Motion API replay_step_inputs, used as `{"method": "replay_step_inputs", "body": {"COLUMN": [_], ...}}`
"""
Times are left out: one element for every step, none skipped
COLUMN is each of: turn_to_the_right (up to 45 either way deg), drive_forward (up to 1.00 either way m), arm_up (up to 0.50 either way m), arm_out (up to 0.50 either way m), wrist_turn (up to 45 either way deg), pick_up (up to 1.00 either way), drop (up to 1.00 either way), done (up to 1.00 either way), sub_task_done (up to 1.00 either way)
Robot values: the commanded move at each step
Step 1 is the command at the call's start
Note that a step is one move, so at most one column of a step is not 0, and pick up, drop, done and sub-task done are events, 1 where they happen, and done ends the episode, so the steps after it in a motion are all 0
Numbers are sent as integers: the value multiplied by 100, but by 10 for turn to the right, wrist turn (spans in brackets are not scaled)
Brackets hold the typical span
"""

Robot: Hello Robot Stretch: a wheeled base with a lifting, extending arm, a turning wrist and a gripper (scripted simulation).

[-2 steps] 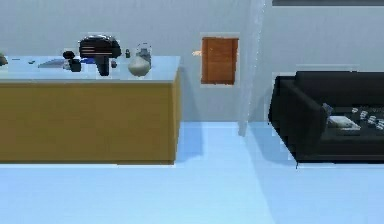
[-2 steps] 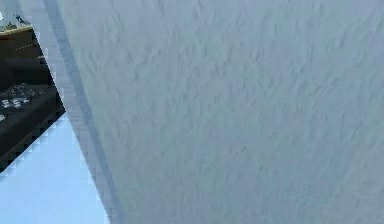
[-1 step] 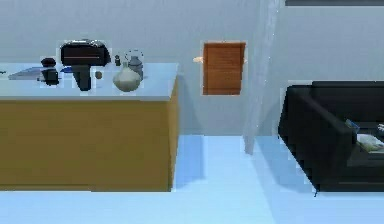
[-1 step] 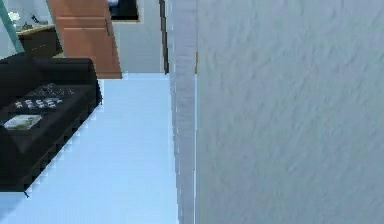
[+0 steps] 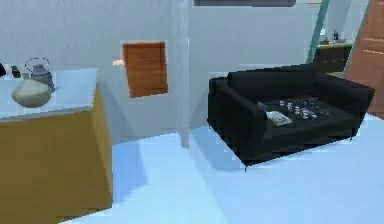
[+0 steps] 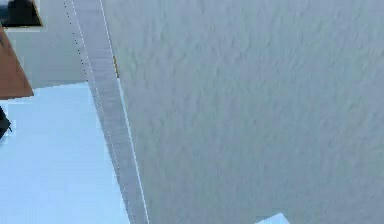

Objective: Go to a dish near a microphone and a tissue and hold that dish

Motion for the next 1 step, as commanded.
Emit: {"method": "replay_step_inputs", "body": {"turn_to_the_right": [0], "drive_forward": [75], "arm_up": [0], "arm_out": [0], "wrist_turn": [0], "pick_up": [0], "drop": [0], "done": [0], "sub_task_done": [0]}}
